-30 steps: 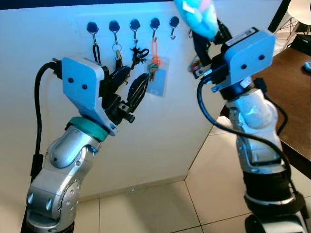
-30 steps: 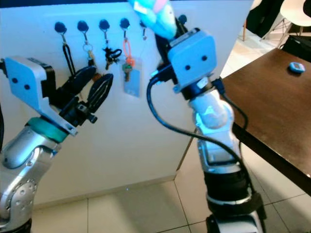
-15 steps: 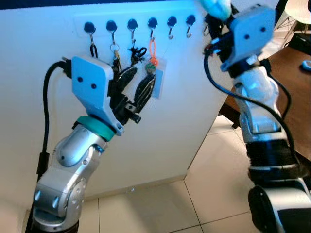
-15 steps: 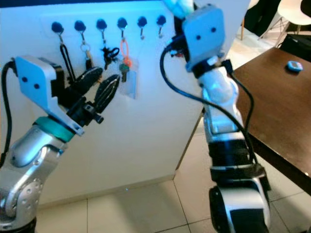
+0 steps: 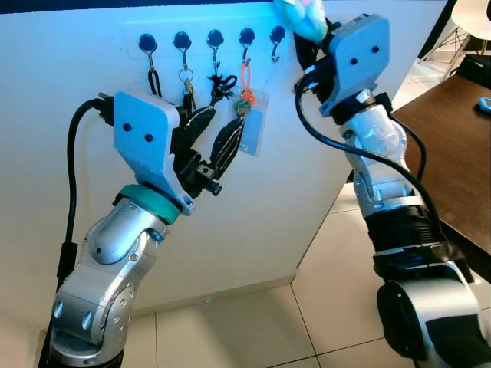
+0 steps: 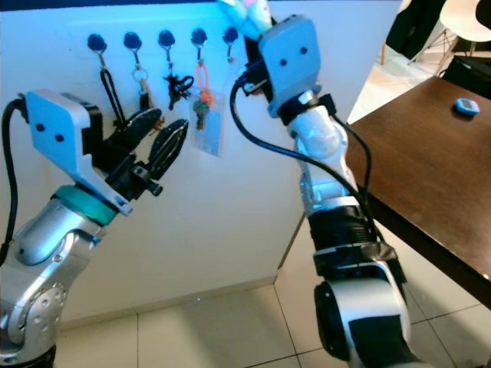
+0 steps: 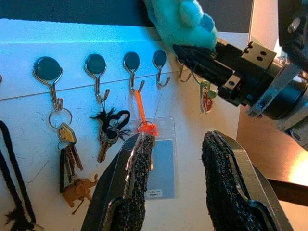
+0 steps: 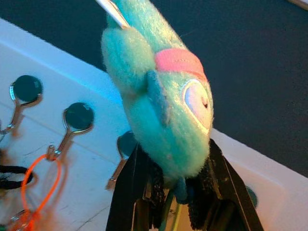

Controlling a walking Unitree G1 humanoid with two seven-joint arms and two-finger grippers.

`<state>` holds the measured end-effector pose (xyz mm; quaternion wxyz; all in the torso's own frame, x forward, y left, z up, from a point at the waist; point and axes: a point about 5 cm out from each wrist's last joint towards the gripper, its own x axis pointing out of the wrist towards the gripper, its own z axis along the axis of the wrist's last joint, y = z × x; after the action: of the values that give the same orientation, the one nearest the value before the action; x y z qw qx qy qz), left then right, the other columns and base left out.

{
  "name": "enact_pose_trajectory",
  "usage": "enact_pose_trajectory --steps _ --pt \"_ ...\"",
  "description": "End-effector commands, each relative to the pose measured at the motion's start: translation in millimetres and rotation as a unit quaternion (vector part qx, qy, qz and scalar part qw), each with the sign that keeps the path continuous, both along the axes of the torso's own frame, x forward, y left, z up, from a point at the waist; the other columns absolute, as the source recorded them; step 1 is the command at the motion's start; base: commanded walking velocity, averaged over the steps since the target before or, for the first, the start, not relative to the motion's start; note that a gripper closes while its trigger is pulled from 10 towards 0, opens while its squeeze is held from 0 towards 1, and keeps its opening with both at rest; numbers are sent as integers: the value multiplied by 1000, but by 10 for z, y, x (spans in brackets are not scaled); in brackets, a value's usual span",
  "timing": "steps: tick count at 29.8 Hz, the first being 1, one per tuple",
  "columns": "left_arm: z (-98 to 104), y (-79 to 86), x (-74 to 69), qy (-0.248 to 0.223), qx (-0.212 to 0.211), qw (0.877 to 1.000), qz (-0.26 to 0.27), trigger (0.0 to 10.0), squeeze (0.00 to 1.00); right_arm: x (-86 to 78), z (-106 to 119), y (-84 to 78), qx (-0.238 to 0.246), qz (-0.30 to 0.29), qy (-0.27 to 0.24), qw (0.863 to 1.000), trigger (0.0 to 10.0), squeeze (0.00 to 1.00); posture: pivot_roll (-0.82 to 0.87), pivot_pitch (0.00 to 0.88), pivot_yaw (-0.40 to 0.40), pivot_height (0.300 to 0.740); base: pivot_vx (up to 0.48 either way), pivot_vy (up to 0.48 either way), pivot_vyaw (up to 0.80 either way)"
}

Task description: Hang keys on a hook

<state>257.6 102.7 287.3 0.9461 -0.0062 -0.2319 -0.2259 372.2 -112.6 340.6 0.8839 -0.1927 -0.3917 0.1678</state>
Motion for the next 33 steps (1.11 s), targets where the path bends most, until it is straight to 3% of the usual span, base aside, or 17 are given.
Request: enact_pose_trajectory --steps 1,17,29,31,33 --pt "-13 9 -6 -3 4 1000 8 10000 0 5 29 66 -7 14 -5 1000 10000 0 -17 25 38 740 0 0 0" --pt "-19 23 -3 0 2 1000 15 10000 0 29 30 217 -23 41 -16 999 10000 0 -13 30 38 740 0 0 0" --pt "-19 28 -1 1 1 1000 20 10000 0 103 -97 270 -41 45 15 998 10000 0 -7 35 35 740 0 0 0" --pt "-18 37 -1 2 0 1000 24 10000 0 136 -235 321 -76 49 41 995 10000 0 -3 38 35 740 0 0 0" --pt "-18 37 -1 2 0 1000 24 10000 0 136 -235 321 -76 49 41 995 10000 0 -3 38 35 740 0 0 0"
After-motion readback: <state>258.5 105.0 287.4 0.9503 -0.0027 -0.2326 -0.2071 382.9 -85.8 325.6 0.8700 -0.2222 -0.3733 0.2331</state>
